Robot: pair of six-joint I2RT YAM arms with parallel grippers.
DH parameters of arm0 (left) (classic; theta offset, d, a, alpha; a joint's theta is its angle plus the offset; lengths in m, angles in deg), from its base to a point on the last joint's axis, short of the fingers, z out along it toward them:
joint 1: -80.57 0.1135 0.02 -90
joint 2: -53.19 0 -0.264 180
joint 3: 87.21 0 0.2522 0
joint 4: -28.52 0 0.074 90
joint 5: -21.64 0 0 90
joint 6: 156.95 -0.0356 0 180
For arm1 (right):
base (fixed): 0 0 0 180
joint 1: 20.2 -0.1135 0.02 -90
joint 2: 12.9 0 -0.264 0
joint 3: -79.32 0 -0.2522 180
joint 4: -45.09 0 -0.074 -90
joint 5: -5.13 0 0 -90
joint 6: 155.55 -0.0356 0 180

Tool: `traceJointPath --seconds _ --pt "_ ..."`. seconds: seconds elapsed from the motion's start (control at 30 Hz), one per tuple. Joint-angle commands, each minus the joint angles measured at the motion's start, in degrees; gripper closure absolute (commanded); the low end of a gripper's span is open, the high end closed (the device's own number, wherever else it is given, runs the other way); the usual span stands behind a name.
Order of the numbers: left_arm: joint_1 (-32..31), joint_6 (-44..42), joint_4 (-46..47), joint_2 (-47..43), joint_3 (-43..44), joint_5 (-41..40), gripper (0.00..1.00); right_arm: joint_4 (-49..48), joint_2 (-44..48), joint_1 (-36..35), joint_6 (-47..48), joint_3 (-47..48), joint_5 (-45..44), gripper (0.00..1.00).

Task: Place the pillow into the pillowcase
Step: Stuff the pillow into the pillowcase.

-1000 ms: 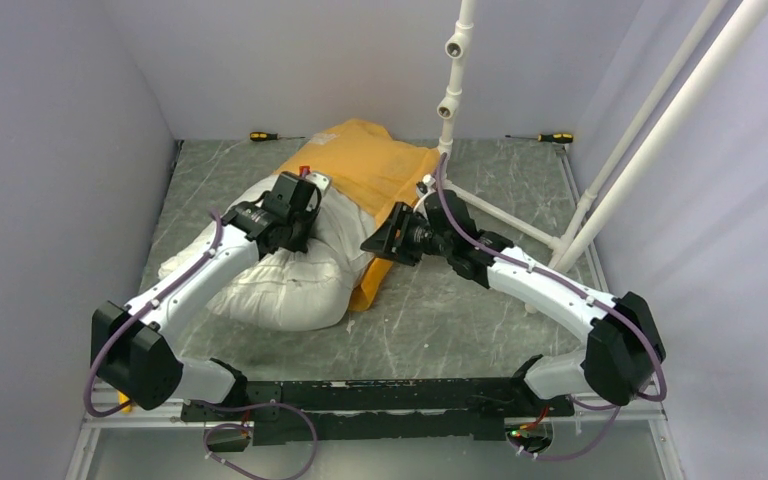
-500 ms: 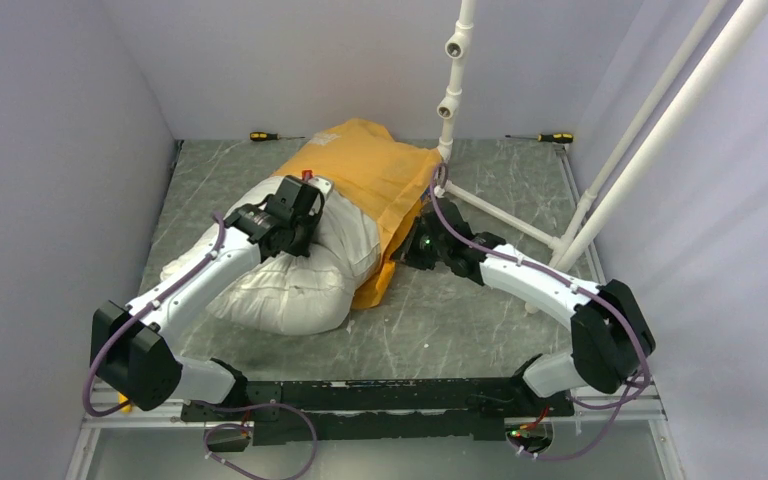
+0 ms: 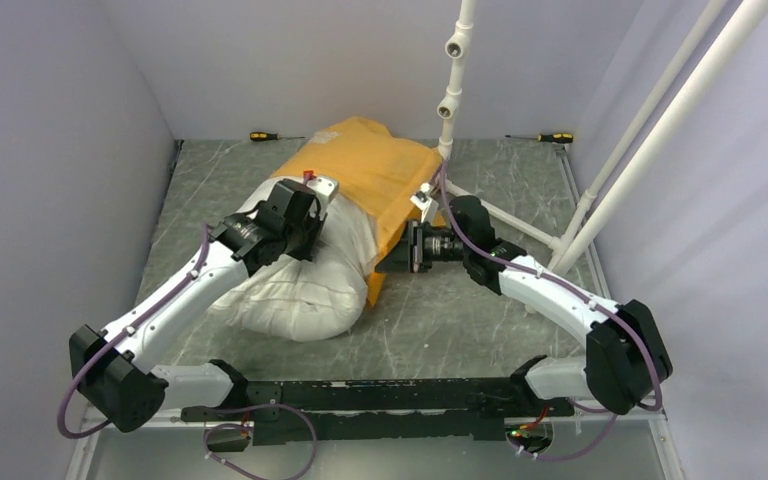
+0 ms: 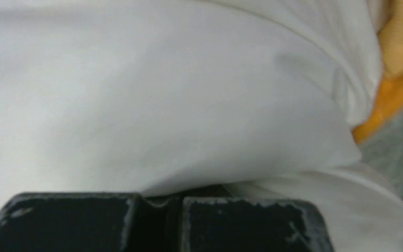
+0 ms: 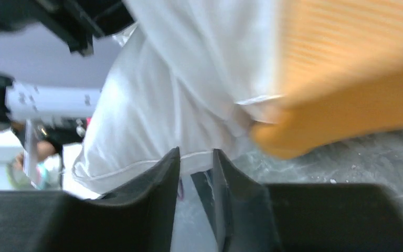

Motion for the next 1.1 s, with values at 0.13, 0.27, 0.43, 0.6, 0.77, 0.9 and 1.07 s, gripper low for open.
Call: traceJointPath --seconds 0.13,0.27,0.43,0.6,0.77,0.9,1.07 --pt "-2.45 3.99 8.86 2.96 1.26 3.19 1.0 23.24 8.71 -0.67 10.52 7.34 -6.88 0.1" --pt "-2.85 4.96 10.12 1.5 -0.96 3.12 1.0 27.35 8.64 0.21 5.0 9.39 -18.69 0.12" --pt "-3.4 5.45 10.53 0.2 -2.63 3.46 1.0 23.68 3.61 0.41 1.58 10.64 -22.66 0.29" --pt "-3.98 6.43 10.79 -0.05 -3.8 4.26 1.0 21.13 -5.29 0.67 0.15 14.09 -24.58 0.46" --pt "-5.09 6.27 12.52 -1.14 -4.53 5.77 1.0 16.69 -6.74 1.05 0.39 14.4 -22.32 1.0" --pt "-5.61 5.58 12.9 -1.56 -4.16 5.56 1.0 17.9 0.02 1.05 4.2 15.81 -15.88 1.0" --pt "-5.96 5.79 15.75 -1.69 -2.62 4.55 1.0 18.52 6.28 1.57 9.37 15.91 4.02 1.0"
